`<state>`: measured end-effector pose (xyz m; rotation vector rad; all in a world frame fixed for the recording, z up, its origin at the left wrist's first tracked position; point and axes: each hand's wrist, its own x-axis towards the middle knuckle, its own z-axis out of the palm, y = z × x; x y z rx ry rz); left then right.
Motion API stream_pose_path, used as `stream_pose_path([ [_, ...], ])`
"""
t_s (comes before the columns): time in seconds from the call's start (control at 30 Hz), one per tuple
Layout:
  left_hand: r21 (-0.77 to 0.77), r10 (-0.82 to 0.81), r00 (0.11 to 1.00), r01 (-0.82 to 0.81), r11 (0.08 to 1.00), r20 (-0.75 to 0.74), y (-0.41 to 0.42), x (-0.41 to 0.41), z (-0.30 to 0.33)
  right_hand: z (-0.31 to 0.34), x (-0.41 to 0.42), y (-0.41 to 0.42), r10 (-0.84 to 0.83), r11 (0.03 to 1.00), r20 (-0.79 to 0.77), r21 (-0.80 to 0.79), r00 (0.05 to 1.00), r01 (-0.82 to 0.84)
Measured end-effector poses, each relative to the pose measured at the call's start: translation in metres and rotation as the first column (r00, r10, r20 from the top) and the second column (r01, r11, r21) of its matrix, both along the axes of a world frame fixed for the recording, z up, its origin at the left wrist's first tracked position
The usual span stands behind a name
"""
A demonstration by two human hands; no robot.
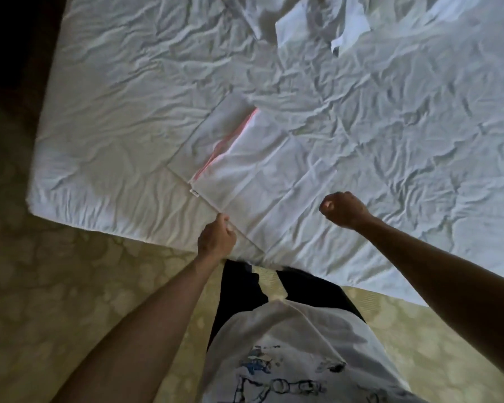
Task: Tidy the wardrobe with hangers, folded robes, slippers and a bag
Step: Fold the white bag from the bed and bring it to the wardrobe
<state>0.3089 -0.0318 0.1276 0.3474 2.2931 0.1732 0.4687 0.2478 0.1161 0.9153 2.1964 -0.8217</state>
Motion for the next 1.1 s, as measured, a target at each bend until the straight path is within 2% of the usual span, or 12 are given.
stream_pose_path([
  [0.13,-0.053,-0.038,0.999,0.037,0.998,-0.017,0.011,0.031,-0.040,-0.041,-0.011,0.034,0.082,0.989,-0.067,0.129,0.994,-0.072],
  [0.2,-0.062,-0.070,0.996,0.067,0.996,-0.046,0.018,0.048,-0.065,-0.068,-0.012,0.042,0.175,0.969,-0.101,0.194,0.979,-0.153],
  [0.3,-0.053,-0.176,0.977,0.170,0.984,-0.119,0.033,0.075,-0.108,-0.120,-0.010,0.052,0.395,0.886,-0.148,0.321,0.907,-0.334],
  [0.4,-0.075,-0.279,0.948,0.270,0.960,-0.155,0.045,0.100,-0.156,-0.172,-0.008,0.064,0.549,0.785,-0.101,0.402,0.829,-0.471],
  [0.47,-0.113,-0.338,0.928,0.323,0.940,-0.160,0.047,0.108,-0.184,-0.199,-0.009,0.070,0.583,0.755,-0.107,0.437,0.805,-0.489],
  [0.6,-0.081,-0.404,0.884,0.397,0.914,-0.234,0.046,0.101,-0.216,-0.226,-0.014,0.083,0.561,0.767,-0.279,0.529,0.779,-0.362],
  [0.67,0.000,-0.364,0.888,0.379,0.925,-0.282,0.043,0.090,-0.218,-0.228,-0.020,0.087,0.529,0.795,-0.387,0.537,0.755,-0.282],
  [0.77,0.134,-0.144,0.950,0.187,0.973,-0.278,0.036,0.064,-0.199,-0.214,-0.030,0.089,0.453,0.850,-0.499,0.491,0.739,-0.189],
  [0.83,0.148,-0.047,0.959,0.092,0.985,-0.281,0.031,0.042,-0.175,-0.189,-0.033,0.087,0.416,0.873,-0.524,0.458,0.744,-0.166],
  [0.93,0.199,-0.017,0.956,0.079,0.977,-0.293,0.024,0.008,-0.130,-0.143,-0.036,0.084,0.423,0.874,-0.517,0.449,0.744,-0.184],
  [1.1,0.201,-0.077,0.963,0.131,0.971,-0.257,0.017,-0.030,-0.067,-0.081,-0.027,0.073,0.405,0.881,-0.489,0.435,0.772,-0.187],
])
